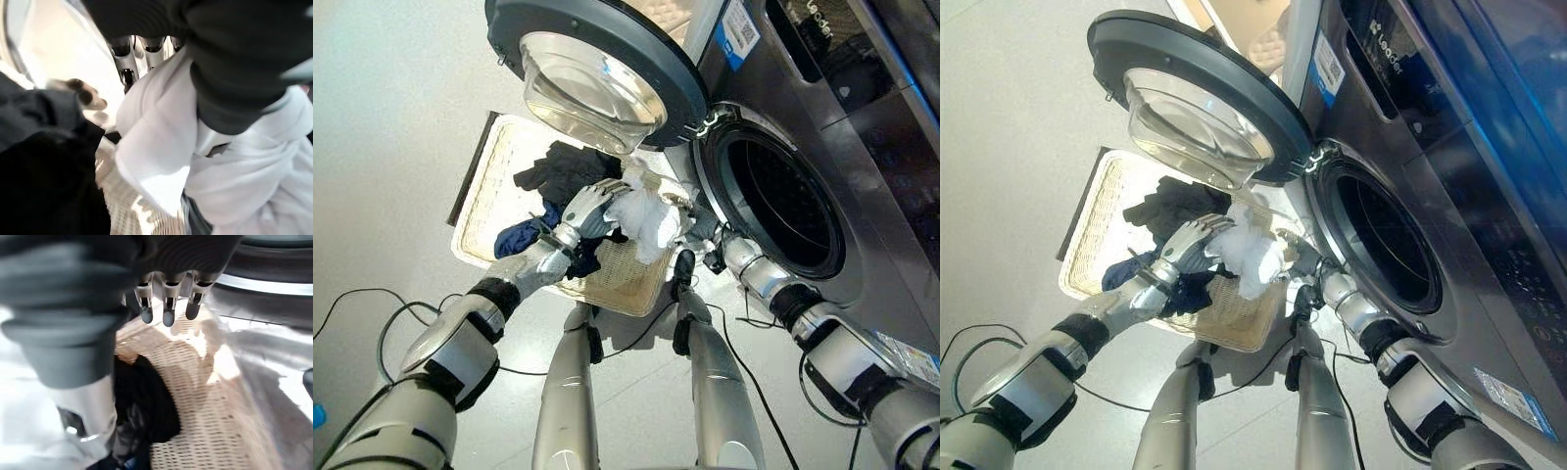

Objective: Put the clothes into the washing machine.

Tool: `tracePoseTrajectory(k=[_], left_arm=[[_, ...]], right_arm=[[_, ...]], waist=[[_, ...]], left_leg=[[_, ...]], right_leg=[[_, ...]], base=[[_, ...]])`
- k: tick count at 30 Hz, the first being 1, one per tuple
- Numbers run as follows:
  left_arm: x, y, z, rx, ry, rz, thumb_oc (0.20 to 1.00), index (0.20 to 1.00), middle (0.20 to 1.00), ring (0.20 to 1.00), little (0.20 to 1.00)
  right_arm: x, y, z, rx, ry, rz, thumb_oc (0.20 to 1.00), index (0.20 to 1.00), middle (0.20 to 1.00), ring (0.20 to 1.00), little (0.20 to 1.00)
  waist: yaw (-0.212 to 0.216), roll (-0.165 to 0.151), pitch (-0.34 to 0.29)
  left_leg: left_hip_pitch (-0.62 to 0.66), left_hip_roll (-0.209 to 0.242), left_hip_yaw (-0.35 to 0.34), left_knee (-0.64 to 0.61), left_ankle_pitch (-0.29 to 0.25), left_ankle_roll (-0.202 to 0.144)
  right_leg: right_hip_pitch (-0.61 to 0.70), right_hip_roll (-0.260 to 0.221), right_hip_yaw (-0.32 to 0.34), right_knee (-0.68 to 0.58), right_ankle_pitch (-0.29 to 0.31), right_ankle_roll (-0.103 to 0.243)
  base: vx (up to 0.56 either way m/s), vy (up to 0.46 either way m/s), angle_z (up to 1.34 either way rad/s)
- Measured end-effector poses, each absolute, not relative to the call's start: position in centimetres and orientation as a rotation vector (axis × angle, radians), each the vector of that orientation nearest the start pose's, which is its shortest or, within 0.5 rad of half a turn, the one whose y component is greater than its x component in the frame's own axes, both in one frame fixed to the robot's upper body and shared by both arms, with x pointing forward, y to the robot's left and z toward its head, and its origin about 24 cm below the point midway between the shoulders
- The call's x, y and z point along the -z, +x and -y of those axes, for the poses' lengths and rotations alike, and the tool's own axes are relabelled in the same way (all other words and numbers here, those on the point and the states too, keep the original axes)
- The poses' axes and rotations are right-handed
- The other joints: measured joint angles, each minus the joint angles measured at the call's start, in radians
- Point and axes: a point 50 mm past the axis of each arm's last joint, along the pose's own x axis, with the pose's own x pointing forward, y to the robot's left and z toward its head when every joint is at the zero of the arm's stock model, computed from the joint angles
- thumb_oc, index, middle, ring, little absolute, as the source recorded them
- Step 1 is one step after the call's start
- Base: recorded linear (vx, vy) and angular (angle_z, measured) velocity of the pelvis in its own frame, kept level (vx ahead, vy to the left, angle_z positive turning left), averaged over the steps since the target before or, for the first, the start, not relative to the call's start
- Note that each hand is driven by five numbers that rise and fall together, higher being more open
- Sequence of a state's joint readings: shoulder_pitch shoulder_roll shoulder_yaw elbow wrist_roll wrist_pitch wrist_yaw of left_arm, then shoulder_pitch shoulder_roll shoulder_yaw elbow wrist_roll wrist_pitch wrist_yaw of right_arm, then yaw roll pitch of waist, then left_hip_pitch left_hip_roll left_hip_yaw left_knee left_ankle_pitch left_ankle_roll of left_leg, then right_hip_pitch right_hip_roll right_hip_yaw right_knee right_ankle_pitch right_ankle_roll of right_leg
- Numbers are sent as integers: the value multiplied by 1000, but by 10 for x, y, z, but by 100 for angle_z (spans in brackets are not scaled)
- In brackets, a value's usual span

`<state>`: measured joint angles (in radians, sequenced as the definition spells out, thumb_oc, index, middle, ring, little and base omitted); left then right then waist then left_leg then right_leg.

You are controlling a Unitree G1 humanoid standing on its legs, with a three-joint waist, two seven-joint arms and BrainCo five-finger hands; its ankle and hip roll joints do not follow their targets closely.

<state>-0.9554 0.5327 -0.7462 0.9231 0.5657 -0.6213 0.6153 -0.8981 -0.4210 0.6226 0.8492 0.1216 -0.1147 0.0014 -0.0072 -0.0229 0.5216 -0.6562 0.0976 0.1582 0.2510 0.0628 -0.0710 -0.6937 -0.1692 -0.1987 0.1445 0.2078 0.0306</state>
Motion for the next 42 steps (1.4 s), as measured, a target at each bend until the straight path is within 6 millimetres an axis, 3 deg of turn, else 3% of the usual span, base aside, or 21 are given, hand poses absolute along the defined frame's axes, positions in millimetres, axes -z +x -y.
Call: tracePoseTrajectory(k=[8,15,19,32,42], left_arm=[[-155,372,-130,300,1262,850,200,200,200,200,200],[-149,371,-125,349,1297,852,200,200,200,200,200],[-148,370,-122,382,1342,870,200,200,200,200,200],[-163,375,-114,421,1425,916,200,200,200,200,200],[-165,378,-116,454,1499,877,200,200,200,200,200]], right_arm=[[-112,389,129,-407,-632,-26,1000,1000,1000,1000,1000],[-90,380,120,-605,-394,-231,1000,1000,1000,1000,1000],[-83,375,117,-669,-341,-278,1000,1000,1000,1000,1000],[-83,372,110,-699,-92,-241,1000,1000,1000,1000,1000],[-86,368,105,-690,-34,-155,1000,1000,1000,1000,1000]], waist=[[-1,1,1],[-2,1,1],[-3,1,1],[-5,1,1],[-8,0,1]], left_leg=[[0,-7,-8,5,1,2],[10,-11,-25,4,2,0],[17,-12,-27,4,4,0],[16,-14,-29,-11,10,-1],[16,-14,-28,-17,8,-3]], right_leg=[[0,-8,-6,17,-7,-4],[3,-11,-6,46,-24,-2],[12,-12,-6,45,-28,3],[7,-13,-10,44,-32,3],[5,-13,-13,44,-36,1]], base=[[8,-11,3],[9,-8,3],[0,0,0],[1,-1,0],[0,0,0]])
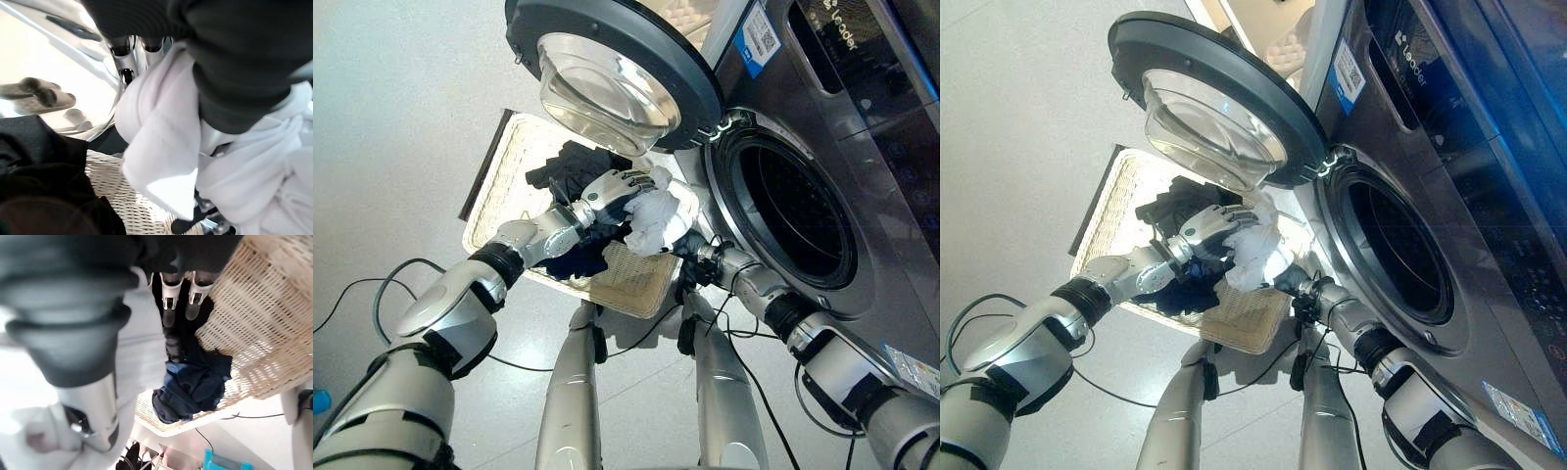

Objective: Put the clothes into the washing machine.

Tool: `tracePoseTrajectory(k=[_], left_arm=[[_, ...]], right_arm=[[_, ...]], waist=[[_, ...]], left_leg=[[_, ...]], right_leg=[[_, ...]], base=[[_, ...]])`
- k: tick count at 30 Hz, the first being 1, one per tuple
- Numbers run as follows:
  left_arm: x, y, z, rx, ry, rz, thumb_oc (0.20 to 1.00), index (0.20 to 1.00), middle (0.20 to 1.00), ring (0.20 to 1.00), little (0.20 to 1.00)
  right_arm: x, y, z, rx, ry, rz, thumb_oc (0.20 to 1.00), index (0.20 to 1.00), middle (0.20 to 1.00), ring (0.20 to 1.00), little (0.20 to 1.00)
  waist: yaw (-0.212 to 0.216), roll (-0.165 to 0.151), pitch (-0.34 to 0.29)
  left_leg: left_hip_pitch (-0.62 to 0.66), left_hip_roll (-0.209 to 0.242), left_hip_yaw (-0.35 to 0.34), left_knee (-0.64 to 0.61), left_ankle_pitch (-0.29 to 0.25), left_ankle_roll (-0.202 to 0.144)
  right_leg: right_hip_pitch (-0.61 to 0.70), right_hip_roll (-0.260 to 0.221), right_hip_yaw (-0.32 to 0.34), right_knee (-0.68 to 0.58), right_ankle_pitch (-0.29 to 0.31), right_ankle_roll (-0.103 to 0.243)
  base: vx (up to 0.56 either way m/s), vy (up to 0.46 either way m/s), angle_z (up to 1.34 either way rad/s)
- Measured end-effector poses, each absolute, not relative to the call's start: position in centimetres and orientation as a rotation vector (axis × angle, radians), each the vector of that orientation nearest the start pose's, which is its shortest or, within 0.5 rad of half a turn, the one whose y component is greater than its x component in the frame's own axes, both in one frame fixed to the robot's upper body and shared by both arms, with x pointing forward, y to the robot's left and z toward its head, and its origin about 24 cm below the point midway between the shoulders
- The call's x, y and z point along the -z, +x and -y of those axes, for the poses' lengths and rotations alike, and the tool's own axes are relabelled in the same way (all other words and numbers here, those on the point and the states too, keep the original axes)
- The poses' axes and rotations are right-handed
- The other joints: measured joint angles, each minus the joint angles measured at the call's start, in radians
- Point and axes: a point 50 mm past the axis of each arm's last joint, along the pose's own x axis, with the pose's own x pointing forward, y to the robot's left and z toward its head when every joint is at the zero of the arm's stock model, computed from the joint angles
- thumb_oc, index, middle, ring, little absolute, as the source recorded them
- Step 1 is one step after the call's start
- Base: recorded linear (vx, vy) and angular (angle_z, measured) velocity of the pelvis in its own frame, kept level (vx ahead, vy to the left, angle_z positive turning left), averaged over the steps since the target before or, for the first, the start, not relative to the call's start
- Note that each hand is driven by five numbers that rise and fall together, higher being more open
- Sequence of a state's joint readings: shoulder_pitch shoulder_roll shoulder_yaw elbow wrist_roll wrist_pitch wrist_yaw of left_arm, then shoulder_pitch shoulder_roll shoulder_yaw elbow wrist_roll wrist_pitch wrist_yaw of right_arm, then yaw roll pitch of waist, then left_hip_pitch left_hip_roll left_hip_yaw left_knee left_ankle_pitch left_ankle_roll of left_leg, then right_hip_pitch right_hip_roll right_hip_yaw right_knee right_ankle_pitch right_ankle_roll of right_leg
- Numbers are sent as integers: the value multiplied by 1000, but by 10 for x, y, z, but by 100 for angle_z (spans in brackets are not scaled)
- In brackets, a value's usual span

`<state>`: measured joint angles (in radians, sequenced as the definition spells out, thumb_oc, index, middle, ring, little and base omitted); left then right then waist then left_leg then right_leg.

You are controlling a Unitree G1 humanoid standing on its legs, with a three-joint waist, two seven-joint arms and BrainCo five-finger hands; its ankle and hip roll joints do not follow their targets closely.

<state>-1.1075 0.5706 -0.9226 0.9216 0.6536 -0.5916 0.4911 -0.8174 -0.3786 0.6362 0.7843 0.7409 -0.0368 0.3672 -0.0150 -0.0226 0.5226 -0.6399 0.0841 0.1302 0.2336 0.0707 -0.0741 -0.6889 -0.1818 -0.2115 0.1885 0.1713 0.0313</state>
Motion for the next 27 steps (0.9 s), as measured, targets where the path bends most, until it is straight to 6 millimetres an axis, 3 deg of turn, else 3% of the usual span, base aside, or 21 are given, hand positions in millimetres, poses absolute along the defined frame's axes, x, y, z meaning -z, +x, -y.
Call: tracePoseTrajectory(k=[7,20,27], left_arm=[[-165,379,-117,448,1534,886,200,200,200,200,200],[-174,377,-111,425,1545,1005,200,200,200,200,200],[-173,376,-111,418,1547,1039,200,200,200,200,200]], right_arm=[[-89,367,109,-706,52,-130,1000,1000,1000,1000,1000],[-83,356,117,-817,550,-60,1000,1000,1000,1000,1000],[-82,355,118,-823,557,-56,1000,1000,1000,1000,1000]], waist=[[0,0,0],[0,-1,0],[0,-1,0]], left_leg=[[0,0,0,1,0,0],[0,1,1,0,0,0],[-3,1,3,-6,0,0]], right_leg=[[1,0,0,1,-1,2],[1,0,-1,-1,-4,6],[-6,0,-2,-3,-6,6]], base=[[0,0,0],[0,0,0],[0,0,0]])
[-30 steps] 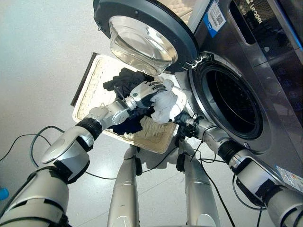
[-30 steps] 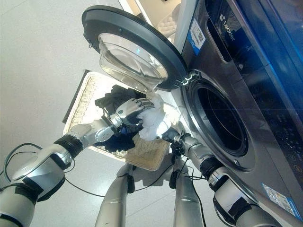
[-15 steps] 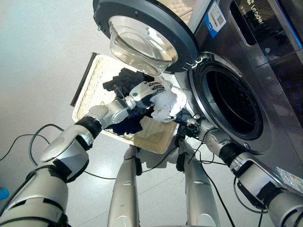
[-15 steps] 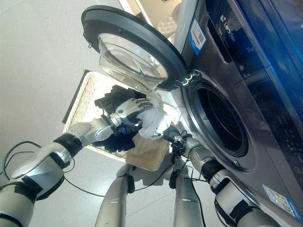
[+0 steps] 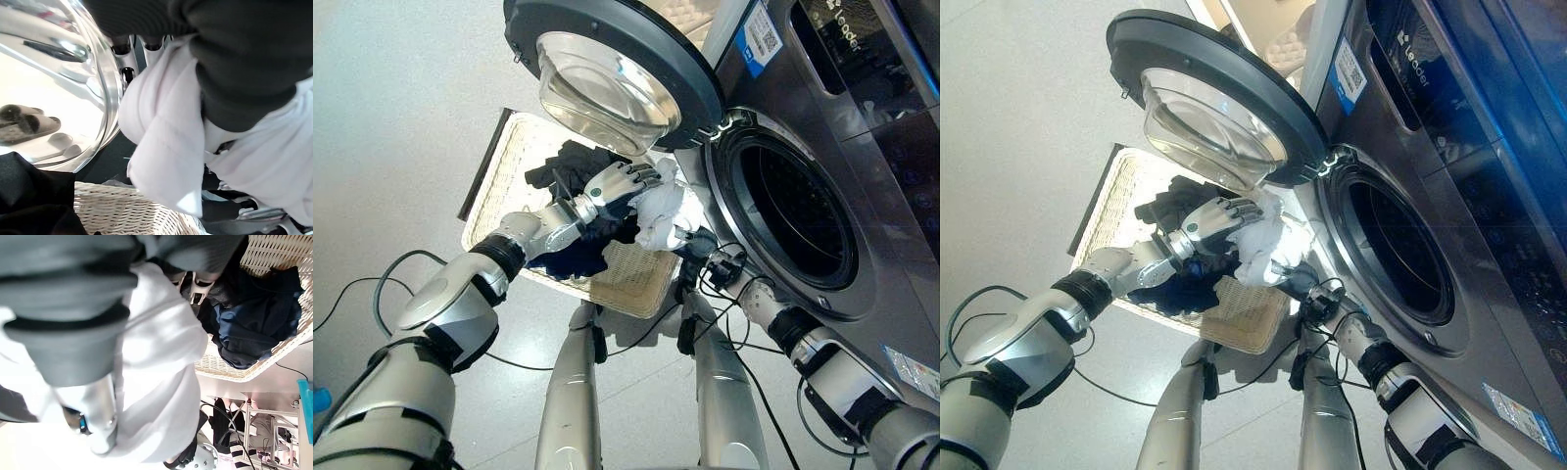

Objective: Put the clothes into the washing machine.

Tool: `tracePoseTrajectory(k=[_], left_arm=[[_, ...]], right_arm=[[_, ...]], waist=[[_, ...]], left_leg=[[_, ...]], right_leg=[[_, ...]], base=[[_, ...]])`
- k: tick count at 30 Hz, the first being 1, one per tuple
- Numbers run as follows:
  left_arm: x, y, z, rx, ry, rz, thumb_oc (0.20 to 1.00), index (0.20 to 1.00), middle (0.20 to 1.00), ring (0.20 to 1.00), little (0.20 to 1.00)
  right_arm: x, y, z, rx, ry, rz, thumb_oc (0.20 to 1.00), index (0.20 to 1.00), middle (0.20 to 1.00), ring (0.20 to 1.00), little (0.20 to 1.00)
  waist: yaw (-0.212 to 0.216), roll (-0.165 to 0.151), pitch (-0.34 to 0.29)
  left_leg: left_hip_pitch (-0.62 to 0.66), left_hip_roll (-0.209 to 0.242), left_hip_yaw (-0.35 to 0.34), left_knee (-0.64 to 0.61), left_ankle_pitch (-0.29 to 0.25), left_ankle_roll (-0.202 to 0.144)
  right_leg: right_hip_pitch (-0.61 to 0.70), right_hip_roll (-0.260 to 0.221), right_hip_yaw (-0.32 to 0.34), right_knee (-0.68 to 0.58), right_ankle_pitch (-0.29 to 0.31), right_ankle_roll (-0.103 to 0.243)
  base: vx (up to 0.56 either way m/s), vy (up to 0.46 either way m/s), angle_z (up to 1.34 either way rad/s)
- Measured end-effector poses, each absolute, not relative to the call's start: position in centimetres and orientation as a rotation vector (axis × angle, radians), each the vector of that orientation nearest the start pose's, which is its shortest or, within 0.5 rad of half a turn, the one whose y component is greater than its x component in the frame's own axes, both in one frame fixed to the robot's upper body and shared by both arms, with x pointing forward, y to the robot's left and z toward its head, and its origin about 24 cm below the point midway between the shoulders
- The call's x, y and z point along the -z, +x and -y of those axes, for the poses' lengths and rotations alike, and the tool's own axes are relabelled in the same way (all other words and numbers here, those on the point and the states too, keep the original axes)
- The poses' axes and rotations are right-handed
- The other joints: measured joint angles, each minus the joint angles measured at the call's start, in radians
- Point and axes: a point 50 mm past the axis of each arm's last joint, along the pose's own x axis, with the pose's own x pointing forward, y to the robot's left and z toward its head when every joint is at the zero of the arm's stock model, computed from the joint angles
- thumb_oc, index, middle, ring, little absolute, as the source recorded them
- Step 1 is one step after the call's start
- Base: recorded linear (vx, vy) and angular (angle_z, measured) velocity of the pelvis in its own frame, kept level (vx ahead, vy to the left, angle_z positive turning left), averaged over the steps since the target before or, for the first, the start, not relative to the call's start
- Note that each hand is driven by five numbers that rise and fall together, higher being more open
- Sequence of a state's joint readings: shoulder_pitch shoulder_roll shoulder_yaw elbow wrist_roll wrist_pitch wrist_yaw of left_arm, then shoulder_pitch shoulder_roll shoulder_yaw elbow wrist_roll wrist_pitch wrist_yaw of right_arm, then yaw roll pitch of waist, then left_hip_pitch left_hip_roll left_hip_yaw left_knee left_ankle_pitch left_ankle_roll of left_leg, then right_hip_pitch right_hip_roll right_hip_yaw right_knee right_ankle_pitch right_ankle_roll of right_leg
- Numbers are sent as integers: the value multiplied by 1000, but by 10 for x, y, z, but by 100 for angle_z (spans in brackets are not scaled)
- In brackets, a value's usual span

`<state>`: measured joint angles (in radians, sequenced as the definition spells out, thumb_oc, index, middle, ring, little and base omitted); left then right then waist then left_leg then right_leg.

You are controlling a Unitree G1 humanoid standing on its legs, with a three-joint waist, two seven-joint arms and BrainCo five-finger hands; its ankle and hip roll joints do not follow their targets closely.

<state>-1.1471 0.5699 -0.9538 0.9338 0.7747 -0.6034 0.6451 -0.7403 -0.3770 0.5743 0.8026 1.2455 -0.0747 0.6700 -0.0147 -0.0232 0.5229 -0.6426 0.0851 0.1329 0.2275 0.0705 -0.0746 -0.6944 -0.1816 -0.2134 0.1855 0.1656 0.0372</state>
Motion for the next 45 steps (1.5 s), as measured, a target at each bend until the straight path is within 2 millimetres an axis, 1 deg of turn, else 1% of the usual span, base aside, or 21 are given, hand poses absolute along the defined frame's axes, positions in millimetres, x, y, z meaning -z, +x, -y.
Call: tracePoseTrajectory(k=[10,19,20,21,22,25,28,30,38,39,40,41,42,45], left_arm=[[-175,375,-110,418,1600,1111,200,200,200,200,200],[-173,373,-110,479,1713,1208,200,200,200,200,200],[-174,373,-110,487,1722,1216,200,200,200,200,200],[-174,373,-110,487,1722,1216,200,200,200,200,200],[-175,373,-112,495,1743,1227,200,200,200,200,200],[-177,373,-111,496,1748,1229,200,200,200,200,200],[-180,374,-106,497,1743,1244,200,200,200,200,200],[-182,374,-101,497,1735,1257,200,200,200,200,200],[-184,374,-100,494,1735,1262,200,200,200,200,200],[-184,374,-100,494,1735,1262,266,266,266,266,266],[-183,374,-101,494,1735,1260,373,373,373,373,373],[-183,374,-101,494,1735,1259,611,611,611,611,611],[-183,374,-101,494,1735,1259,1000,1000,1000,1000,1000],[-180,375,-104,484,1729,1229,1000,1000,1000,1000,1000]], right_arm=[[-82,356,117,-825,542,-61,1000,1000,1000,1000,1000],[-76,357,117,-774,548,-87,1000,1000,1000,1000,1000],[-76,357,117,-766,552,-88,884,884,884,884,884],[-76,357,117,-766,552,-88,884,884,884,884,884],[-76,357,114,-766,565,-86,200,200,200,200,200],[-74,357,110,-742,644,-81,200,200,200,200,200],[-74,358,111,-719,678,-76,200,200,200,200,200],[-75,359,111,-708,684,-62,200,200,200,200,200],[-74,359,109,-692,706,-53,200,200,200,200,200],[-74,359,109,-691,710,-52,200,200,200,200,200],[-73,359,108,-688,716,-54,200,200,200,200,200],[-73,359,108,-688,716,-54,200,200,200,200,200],[-73,359,108,-688,717,-54,200,200,200,200,200],[-74,360,111,-667,728,-42,200,200,200,200,200]], waist=[[0,0,0],[-5,0,0],[-7,0,0],[-7,0,0],[-21,0,0],[-24,0,0],[-25,0,0],[-25,0,0],[-24,0,0],[-24,0,0],[-24,0,0],[-24,0,0],[-24,0,0],[-24,0,0]], left_leg=[[0,0,1,-5,-1,-1],[0,0,1,-4,0,-1],[0,-1,1,-4,-1,-1],[0,-1,1,-4,-1,-1],[-1,-1,1,-5,-1,-1],[-2,-1,1,-6,-1,-1],[-3,0,2,-7,-1,-1],[-5,0,2,-7,-1,-1],[-9,0,3,-5,-1,-2],[-10,0,3,-5,-1,-2],[-10,0,3,-5,-1,-2],[-10,0,3,-5,-1,-2],[-10,0,3,-5,-1,-2],[-10,0,5,-5,-1,-2]], right_leg=[[-5,0,0,2,2,-6],[-5,0,1,2,2,-6],[-5,0,1,2,2,-6],[-5,0,1,2,2,-6],[-6,0,1,1,2,-5],[-7,0,1,0,2,-6],[-8,0,1,0,2,-6],[-11,0,1,0,2,-5],[-15,1,2,0,2,-6],[-15,1,2,0,2,-6],[-16,1,2,0,2,-6],[-16,1,2,0,3,-6],[-16,1,2,0,3,-6],[-18,1,4,0,3,-6]], base=[[0,0,0],[0,0,0],[0,0,0],[0,0,0],[0,0,0],[0,0,0],[0,0,0],[0,0,0],[0,0,0],[0,0,0],[0,0,0],[0,0,0],[0,0,0],[0,0,0]])
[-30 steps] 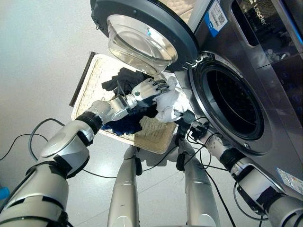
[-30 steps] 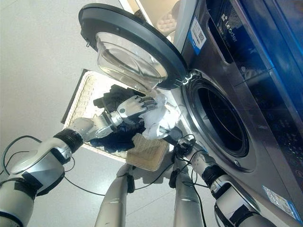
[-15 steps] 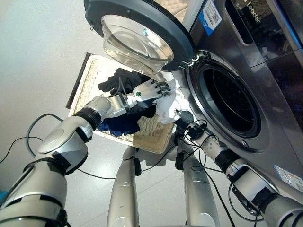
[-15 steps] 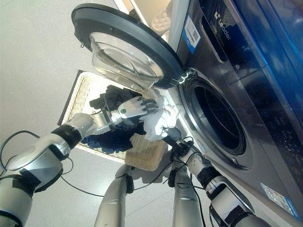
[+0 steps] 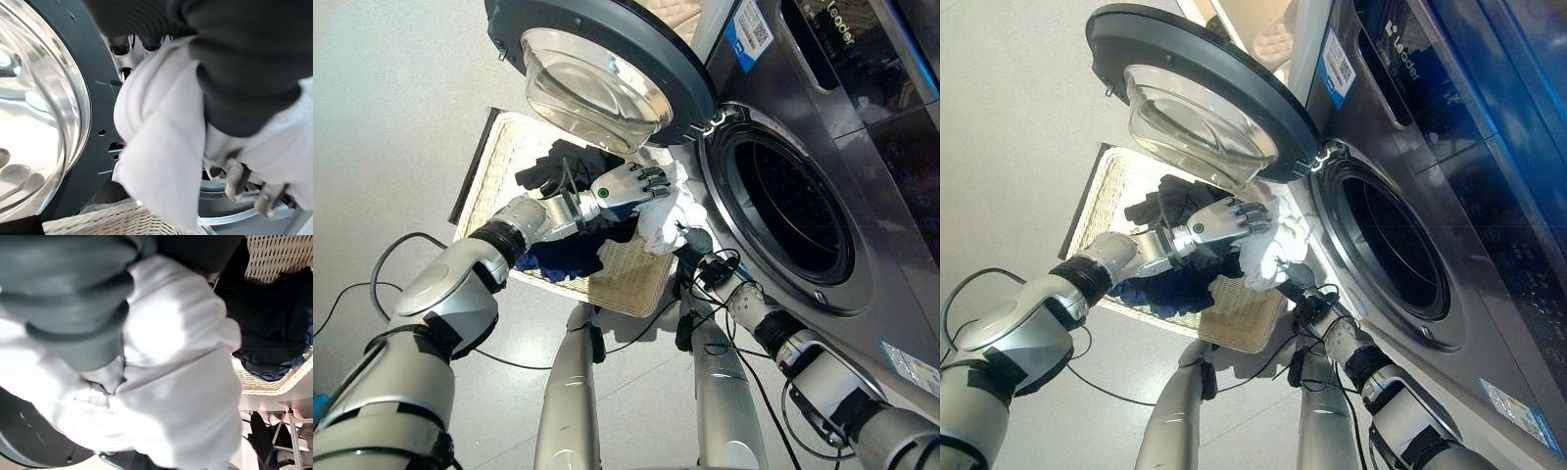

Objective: Put the clothes into the washing machine.

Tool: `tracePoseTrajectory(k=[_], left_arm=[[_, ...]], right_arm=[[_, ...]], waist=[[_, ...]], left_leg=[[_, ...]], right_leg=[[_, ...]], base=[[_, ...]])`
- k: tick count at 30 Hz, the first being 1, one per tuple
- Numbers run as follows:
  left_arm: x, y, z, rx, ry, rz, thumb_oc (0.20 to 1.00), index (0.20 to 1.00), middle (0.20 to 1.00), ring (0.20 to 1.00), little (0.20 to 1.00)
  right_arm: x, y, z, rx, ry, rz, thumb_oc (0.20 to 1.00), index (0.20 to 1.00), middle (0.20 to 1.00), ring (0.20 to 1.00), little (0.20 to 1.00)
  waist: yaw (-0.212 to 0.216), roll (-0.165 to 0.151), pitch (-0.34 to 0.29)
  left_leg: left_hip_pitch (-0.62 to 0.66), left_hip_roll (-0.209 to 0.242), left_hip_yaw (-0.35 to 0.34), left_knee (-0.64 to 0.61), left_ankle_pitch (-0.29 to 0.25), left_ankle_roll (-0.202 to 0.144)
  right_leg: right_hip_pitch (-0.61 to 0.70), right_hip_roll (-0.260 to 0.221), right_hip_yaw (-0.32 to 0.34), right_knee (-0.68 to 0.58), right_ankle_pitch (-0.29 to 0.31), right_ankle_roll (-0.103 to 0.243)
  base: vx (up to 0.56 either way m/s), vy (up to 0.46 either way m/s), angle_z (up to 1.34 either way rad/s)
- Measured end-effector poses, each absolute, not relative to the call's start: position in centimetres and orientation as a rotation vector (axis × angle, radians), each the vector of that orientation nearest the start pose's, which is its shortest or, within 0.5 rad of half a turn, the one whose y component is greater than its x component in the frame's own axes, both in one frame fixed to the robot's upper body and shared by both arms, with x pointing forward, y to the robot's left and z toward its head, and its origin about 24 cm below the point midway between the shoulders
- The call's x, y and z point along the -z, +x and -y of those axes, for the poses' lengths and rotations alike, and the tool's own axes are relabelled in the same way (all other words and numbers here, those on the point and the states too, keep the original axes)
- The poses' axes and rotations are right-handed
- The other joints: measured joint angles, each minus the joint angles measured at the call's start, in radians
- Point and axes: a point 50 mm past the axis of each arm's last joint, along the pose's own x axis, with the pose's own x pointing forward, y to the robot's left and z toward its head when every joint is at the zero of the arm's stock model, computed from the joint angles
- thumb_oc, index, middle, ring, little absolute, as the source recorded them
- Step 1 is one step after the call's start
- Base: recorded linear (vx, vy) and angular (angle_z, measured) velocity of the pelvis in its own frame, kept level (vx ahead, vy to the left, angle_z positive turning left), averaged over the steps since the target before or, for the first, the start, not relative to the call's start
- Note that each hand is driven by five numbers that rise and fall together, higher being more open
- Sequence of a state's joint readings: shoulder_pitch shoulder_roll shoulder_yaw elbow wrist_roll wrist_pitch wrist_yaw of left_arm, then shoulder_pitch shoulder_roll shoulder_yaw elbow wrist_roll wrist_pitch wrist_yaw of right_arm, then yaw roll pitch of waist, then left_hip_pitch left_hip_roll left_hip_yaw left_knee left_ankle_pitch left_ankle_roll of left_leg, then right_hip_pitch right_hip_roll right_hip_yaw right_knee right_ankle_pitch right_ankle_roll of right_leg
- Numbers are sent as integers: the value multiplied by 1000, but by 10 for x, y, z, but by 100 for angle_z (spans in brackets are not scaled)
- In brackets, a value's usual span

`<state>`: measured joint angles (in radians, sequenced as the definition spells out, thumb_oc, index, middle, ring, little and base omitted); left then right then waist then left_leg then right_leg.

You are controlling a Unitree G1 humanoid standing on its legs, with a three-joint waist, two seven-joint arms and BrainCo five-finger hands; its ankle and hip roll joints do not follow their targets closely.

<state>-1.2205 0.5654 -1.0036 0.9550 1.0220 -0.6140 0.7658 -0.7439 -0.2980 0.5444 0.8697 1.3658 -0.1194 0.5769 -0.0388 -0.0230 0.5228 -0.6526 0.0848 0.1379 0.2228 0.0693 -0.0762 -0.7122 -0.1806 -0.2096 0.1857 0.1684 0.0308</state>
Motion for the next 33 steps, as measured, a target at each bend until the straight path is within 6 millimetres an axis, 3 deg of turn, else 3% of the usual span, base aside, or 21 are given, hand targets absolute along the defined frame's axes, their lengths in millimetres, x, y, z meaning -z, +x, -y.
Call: tracePoseTrajectory(k=[8,12,18,22,25,27,28,33], left_arm=[[-161,375,-102,364,1525,1097,1000,1000,1000,1000,1000],[-142,373,-110,258,1379,988,1000,1000,1000,1000,1000],[-102,367,-151,70,1251,706,1000,1000,1000,1000,1000],[-94,363,-173,-110,1071,582,1000,1000,1000,1000,1000],[-97,363,-189,-346,798,482,1000,1000,1000,1000,1000],[-95,361,-194,-397,741,458,1000,1000,1000,1000,1000],[-92,359,-207,-534,598,395,1000,1000,1000,1000,1000],[-76,348,-220,-684,405,303,1000,1000,1000,1000,1000]], right_arm=[[-75,365,121,-560,753,10,200,200,200,200,200],[-69,368,133,-449,821,47,200,200,200,200,200],[-60,366,173,-181,987,188,200,200,200,200,200],[-53,362,182,-85,1062,228,200,200,200,200,200],[-38,355,188,32,1137,223,200,200,200,200,200],[-33,353,189,59,1150,215,200,200,200,200,200],[-26,350,191,134,1216,213,200,200,200,200,200],[-26,351,197,257,1366,283,200,200,200,200,200]], waist=[[1,0,0],[1,1,0],[0,1,0],[0,1,0],[0,1,0],[0,1,0],[1,1,0],[7,8,0]], left_leg=[[-1,2,15,-1,-2,-2],[-1,2,27,-1,-4,-3],[2,4,46,-4,-5,-3],[15,4,67,-21,-2,-1],[18,6,75,-23,-3,-1],[18,6,76,-23,-3,-1],[24,6,79,-24,-3,-2],[30,5,79,-27,-3,-1]], right_leg=[[-13,3,15,1,2,-1],[-23,6,30,1,4,-2],[-31,11,50,-3,11,-2],[-29,17,67,-28,22,3],[-28,20,74,-33,31,-4],[-28,20,76,-33,31,-4],[-25,20,78,-34,31,-4],[-20,20,79,-35,27,1]], base=[[-2,7,-5],[-10,34,-8],[6,31,-8],[9,35,-13],[12,14,-6],[15,2,-1],[0,0,0],[16,-24,1]])
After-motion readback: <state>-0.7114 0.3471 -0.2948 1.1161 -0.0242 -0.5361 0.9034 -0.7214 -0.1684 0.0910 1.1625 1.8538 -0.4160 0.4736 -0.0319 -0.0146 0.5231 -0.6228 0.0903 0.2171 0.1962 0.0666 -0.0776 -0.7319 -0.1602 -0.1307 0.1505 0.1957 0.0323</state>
